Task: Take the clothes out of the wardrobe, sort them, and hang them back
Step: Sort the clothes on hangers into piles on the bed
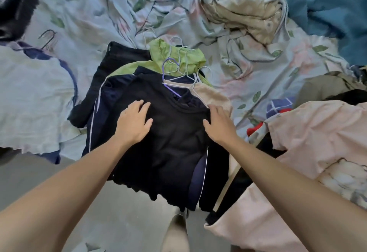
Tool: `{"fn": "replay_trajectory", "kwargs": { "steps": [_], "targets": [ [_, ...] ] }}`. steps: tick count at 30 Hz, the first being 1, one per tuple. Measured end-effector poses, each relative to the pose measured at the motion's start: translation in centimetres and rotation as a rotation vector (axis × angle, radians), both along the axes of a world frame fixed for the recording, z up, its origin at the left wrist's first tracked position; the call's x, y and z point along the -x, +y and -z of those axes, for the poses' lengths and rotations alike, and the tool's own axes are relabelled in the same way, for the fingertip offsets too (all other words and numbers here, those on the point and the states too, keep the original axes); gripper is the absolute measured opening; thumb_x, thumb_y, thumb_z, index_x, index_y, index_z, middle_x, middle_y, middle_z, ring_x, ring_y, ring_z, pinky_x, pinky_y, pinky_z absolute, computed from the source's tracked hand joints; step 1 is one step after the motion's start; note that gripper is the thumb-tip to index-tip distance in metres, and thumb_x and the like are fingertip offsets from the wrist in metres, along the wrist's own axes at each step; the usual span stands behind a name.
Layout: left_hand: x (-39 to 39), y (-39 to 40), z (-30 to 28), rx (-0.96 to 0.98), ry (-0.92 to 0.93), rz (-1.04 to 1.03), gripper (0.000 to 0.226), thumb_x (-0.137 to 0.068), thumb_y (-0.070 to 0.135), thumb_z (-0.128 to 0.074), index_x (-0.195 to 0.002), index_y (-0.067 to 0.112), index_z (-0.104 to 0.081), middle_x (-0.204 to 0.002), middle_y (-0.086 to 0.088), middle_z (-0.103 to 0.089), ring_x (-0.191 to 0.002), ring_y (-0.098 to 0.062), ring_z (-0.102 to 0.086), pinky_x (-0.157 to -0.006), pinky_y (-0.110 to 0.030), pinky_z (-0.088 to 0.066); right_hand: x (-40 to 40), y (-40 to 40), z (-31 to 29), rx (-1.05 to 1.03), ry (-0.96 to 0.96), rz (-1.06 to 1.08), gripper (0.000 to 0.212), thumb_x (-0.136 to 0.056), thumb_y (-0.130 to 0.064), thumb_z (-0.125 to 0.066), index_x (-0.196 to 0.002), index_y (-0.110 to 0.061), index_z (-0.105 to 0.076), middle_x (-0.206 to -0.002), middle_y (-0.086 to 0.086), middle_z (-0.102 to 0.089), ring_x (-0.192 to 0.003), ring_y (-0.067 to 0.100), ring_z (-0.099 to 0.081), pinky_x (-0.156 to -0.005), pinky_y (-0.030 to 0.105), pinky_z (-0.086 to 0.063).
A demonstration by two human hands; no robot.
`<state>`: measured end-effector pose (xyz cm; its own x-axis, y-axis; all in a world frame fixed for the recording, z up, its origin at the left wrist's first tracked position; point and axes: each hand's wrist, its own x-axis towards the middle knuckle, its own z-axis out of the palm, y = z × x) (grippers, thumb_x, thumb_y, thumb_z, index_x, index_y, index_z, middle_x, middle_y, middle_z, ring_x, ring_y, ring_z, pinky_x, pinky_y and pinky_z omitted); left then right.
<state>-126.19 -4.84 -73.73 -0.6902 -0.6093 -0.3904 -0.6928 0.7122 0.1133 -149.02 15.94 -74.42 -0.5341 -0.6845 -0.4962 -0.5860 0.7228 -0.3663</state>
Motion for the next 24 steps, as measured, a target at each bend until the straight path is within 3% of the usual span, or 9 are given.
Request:
{"fn": "replay_trajectory", "kwargs": {
  "steps": [3, 8, 11, 15, 20, 24],
  "targets": [
    [0.4, -2.4, 0.4, -0.011, 0.009, 0.011, 0.068, -0.099, 0.039, -0.062, -0.158, 0.015, -0.041, -0.163, -0.014, -0.039, -0.151, -0.034, -0.034, -0.116, -0.053, -0.038, -0.1, -1.6, 0.8, -0.078, 0.013, 0.040, 0.059, -0.101, -0.034, -0.057, -0.152, -0.014, -0.036, -0.147, 0.018, -0.046, -0.134, 0.044, -0.042, -0.112, 0.052, -0.035],
    [4.2, -5.9, 0.1, -0.024, 0.065, 0.088, 0.072, -0.099, 0.038, -0.063, -0.162, 0.016, -0.035, -0.166, -0.016, -0.033, -0.155, -0.035, -0.029, -0.120, -0.052, -0.034, 0.3, -2.5, 1.4, -0.170, 0.027, 0.123, 0.063, -0.101, -0.038, -0.061, -0.152, -0.014, -0.033, -0.150, 0.020, -0.042, -0.144, 0.050, -0.030, -0.121, 0.057, -0.029],
    [6.9, -7.8, 0.1, -0.036, 0.063, 0.107, 0.072, -0.101, 0.040, -0.060, -0.162, 0.016, -0.031, -0.166, -0.018, -0.031, -0.155, -0.036, -0.027, -0.121, -0.051, -0.032, 0.8, -2.5, 2.1, -0.191, 0.028, 0.194, 0.054, -0.099, -0.038, -0.063, -0.141, -0.013, -0.041, -0.141, 0.016, -0.050, -0.140, 0.043, -0.038, -0.110, 0.057, -0.041],
    [8.9, -9.4, 0.7, -0.106, -0.035, 0.066, 0.061, -0.103, 0.046, -0.053, -0.155, 0.016, -0.040, -0.149, -0.015, -0.047, -0.140, -0.036, -0.042, -0.107, -0.052, -0.042, 1.3, -2.3, 2.6, -0.148, -0.051, 0.245, 0.024, -0.100, -0.030, -0.060, -0.114, -0.011, -0.052, -0.123, 0.012, -0.056, -0.120, 0.039, -0.054, -0.094, 0.049, -0.049],
    [9.1, -9.4, 1.8, 0.022, -0.017, 0.205, 0.046, -0.100, 0.043, -0.057, -0.132, 0.010, -0.056, -0.126, -0.015, -0.052, -0.119, -0.037, -0.049, -0.098, -0.050, -0.043, 0.9, -1.8, 2.1, -0.012, -0.103, 0.317, 0.006, -0.105, -0.016, -0.049, -0.106, -0.011, -0.046, -0.107, 0.005, -0.046, -0.098, 0.033, -0.055, -0.082, 0.045, -0.047],
    [9.3, -9.0, 1.5, 0.029, 0.078, 0.226, 0.047, -0.097, 0.039, -0.062, -0.131, 0.008, -0.052, -0.125, -0.017, -0.056, -0.114, -0.039, -0.052, -0.094, -0.051, -0.045, 0.4, -1.2, 1.5, 0.161, -0.129, 0.412, 0.006, -0.103, -0.012, -0.047, -0.100, -0.015, -0.042, -0.103, 0.006, -0.057, -0.093, 0.031, -0.055, -0.078, 0.048, -0.048]
  ]
}}
